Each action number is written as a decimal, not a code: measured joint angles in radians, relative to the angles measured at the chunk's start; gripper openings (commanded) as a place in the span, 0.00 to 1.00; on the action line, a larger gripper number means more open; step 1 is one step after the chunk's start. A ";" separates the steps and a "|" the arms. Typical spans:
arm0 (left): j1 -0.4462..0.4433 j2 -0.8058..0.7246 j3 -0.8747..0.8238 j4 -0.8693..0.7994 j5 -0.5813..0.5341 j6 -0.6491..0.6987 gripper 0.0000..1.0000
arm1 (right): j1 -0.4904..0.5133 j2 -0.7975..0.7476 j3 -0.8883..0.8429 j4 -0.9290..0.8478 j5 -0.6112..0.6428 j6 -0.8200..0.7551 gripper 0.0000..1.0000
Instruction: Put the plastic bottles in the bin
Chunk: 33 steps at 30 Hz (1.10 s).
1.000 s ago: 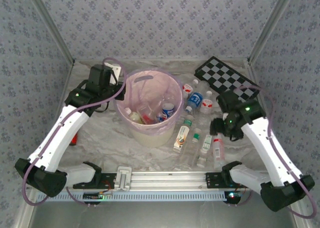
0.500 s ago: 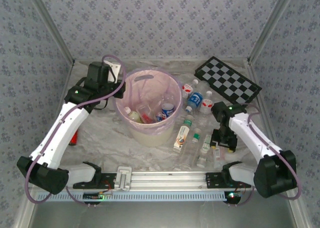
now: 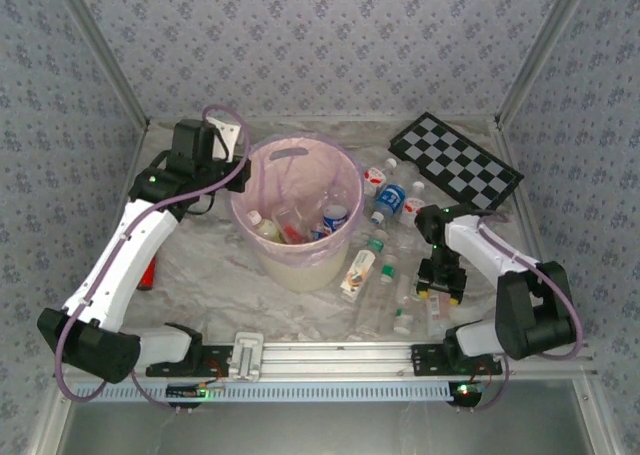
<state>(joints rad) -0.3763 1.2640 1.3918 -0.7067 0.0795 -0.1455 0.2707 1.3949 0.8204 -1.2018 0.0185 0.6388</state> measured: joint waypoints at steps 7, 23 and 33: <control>0.019 0.000 0.000 0.000 0.003 0.000 0.00 | -0.014 0.039 0.002 0.017 0.002 0.000 0.41; 0.032 -0.008 -0.006 -0.004 0.002 -0.001 0.00 | -0.174 -0.084 0.142 0.097 -0.015 -0.110 0.31; 0.043 -0.039 -0.028 -0.008 0.019 -0.045 0.38 | -0.236 -0.175 0.359 0.103 -0.202 -0.192 0.29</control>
<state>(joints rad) -0.3328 1.2255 1.3640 -0.7151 0.0990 -0.1905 0.0345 1.2194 1.1793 -1.0992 -0.1837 0.4465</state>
